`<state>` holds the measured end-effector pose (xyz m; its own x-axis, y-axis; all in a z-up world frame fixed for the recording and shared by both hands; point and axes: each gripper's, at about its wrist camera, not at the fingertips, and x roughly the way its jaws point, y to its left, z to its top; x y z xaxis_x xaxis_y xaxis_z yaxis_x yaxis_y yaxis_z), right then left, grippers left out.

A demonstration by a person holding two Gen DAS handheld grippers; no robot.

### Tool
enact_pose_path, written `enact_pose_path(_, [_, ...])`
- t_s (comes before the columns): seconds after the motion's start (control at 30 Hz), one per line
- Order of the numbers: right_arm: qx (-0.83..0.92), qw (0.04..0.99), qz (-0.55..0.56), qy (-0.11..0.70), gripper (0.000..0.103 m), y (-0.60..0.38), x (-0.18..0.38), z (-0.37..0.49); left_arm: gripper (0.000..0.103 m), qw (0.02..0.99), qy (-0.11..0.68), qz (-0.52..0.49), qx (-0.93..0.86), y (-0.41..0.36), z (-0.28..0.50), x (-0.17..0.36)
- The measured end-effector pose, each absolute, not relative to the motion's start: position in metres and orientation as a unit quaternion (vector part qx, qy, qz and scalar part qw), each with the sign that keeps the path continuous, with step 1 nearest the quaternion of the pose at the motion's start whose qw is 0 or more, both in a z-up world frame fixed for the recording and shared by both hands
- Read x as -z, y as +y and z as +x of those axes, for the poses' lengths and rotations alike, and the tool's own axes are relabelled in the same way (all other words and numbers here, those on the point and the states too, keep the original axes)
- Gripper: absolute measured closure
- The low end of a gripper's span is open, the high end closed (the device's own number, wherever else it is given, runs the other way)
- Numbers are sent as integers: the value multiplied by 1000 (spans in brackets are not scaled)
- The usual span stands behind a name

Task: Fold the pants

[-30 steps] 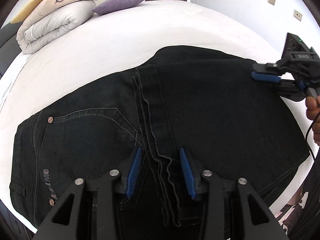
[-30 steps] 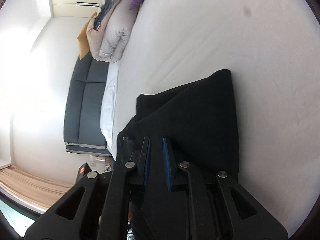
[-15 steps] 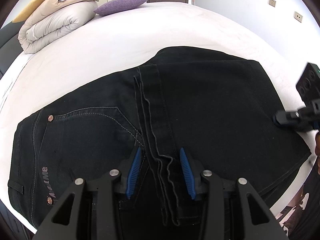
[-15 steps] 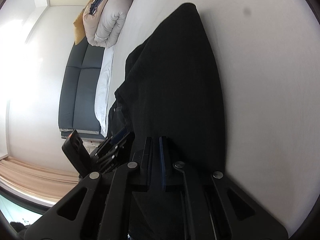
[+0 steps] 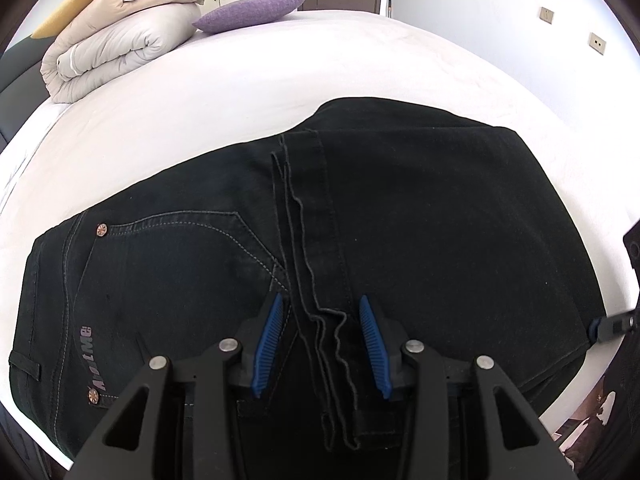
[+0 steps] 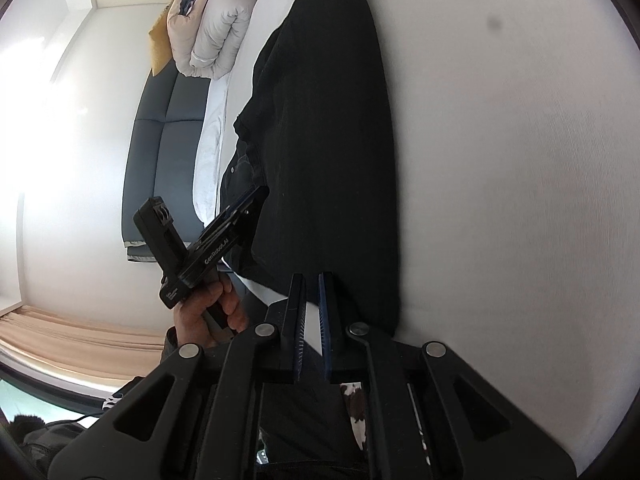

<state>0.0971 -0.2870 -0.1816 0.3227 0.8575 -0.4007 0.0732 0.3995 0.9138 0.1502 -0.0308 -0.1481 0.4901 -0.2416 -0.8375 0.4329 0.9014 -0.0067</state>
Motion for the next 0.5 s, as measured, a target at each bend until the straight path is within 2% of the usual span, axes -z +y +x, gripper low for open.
enact_pose_path(0.1, [-279,676,436,525,98,-282,178,84,60,859,462,73,207,-20,150,144])
enact_pose_path(0.2, [-287,691,440,497,93,-288,157,78,59,859,459,8,225,3,143,133])
enact_pose_path(0.27, [-310,700,445,465,93,-290,134,80,50,869,434,-53,230,29,130,119])
enact_pose_path(0.33, [-333,708,443,436,93,-288,112,89,25,882,393,-131,225,65,114,104])
enact_pose_path(0.4, [-344,710,448,421,93,-282,100,103,10,886,354,-214,208,107,99,97])
enact_pose_path(0.43, [-344,709,451,420,93,-278,98,112,7,885,343,-247,197,126,94,97])
enact_pose_path(0.5, [-341,708,451,423,93,-266,99,130,6,870,323,-330,174,171,86,103])
